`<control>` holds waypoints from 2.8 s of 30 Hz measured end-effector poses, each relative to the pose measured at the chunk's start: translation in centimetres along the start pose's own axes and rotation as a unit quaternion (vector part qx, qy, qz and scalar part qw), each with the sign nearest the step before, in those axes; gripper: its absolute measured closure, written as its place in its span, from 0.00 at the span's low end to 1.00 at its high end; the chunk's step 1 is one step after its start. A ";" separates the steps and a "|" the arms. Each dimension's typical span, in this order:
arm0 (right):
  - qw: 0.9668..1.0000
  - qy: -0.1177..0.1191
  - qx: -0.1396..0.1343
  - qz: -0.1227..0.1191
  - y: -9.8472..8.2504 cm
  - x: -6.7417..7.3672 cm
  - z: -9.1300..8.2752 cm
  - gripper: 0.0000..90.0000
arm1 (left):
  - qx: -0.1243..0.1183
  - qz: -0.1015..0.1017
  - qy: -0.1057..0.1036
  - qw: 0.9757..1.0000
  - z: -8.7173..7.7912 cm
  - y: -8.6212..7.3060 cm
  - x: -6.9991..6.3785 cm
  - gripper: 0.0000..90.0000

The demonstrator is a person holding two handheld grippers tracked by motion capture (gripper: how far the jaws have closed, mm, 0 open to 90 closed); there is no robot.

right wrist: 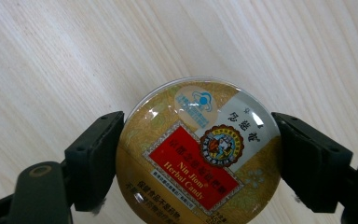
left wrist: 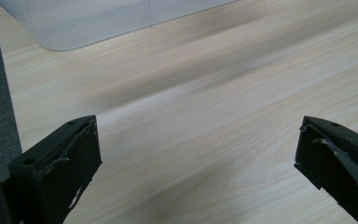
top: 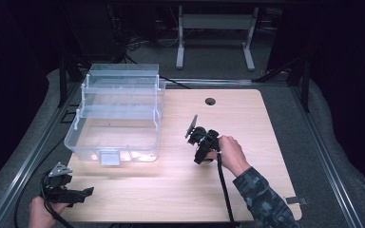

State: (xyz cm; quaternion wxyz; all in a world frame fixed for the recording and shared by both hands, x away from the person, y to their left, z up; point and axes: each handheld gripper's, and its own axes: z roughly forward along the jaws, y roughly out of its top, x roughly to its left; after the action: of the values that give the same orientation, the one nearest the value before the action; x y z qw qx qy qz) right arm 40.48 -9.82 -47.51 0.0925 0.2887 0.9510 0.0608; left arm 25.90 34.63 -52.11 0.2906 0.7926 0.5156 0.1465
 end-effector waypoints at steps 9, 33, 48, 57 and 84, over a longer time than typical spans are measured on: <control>1.000 -0.011 0.002 0.018 -2.7 -1.2 -1.4 0.22 | 0.002 0.005 -0.003 1.000 0.3 0.3 -0.4 0.00; 0.993 -0.030 0.025 0.114 -11.8 -6.1 -1.4 0.22 | 0.008 0.014 -0.009 1.000 0.1 1.1 -0.8 0.00; 0.981 -0.011 0.059 0.186 -17.7 -9.2 1.6 0.22 | 0.011 0.015 -0.012 1.000 0.7 1.4 -0.8 0.00; 0.975 0.001 0.076 0.207 -19.0 -9.8 2.9 0.22 | 0.015 0.017 -0.015 1.000 0.7 1.5 -0.9 0.00; 0.980 -0.024 -0.033 0.195 -17.8 -7.1 -1.2 0.09 | 0.002 -0.013 0.008 1.000 -2.2 3.1 0.6 0.00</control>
State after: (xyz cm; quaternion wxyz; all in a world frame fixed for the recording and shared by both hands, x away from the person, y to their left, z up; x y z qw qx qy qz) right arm 36.46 -28.61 -48.32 0.1112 0.4672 0.8712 0.1020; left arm 27.26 34.94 -48.49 0.2871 0.7854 0.5280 0.1479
